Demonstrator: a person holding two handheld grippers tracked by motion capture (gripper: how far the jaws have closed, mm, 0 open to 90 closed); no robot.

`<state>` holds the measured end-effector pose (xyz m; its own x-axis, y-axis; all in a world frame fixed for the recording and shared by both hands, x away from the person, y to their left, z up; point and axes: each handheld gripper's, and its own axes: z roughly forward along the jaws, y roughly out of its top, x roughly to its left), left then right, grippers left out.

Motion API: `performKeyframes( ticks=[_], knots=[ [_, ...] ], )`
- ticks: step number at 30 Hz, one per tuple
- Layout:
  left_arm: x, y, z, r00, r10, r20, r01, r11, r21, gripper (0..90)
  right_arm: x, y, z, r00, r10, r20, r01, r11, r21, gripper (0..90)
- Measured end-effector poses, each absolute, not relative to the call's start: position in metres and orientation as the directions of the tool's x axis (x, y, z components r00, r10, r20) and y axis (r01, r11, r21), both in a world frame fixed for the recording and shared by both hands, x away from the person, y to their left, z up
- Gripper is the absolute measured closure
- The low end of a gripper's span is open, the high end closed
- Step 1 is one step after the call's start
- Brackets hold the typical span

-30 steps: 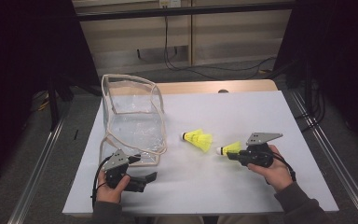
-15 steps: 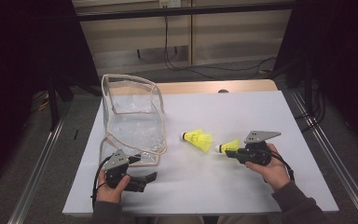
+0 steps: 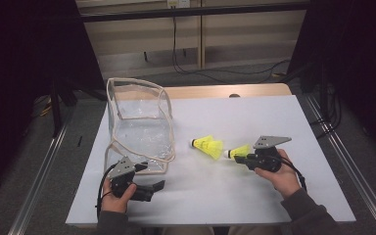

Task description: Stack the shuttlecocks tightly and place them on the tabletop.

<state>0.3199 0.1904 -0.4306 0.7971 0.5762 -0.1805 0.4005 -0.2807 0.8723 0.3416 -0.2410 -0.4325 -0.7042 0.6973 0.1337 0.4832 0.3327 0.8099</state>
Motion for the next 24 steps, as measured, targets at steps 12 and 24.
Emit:
performKeyframes(
  ticks=[12,24],
  knots=[
    [0.32,0.19,-0.431,0.797,0.576,-0.181,0.401,-0.28,0.872,4.3,0.346,-0.235,-0.434,-0.69,0.711,0.136,0.49,0.321,0.81,87.0],
    [0.32,0.19,-0.431,0.797,0.576,-0.18,0.4,-0.281,0.872,4.3,0.349,-0.226,-0.433,-0.692,0.71,0.134,0.486,0.32,0.813,87.0]
  ],
)
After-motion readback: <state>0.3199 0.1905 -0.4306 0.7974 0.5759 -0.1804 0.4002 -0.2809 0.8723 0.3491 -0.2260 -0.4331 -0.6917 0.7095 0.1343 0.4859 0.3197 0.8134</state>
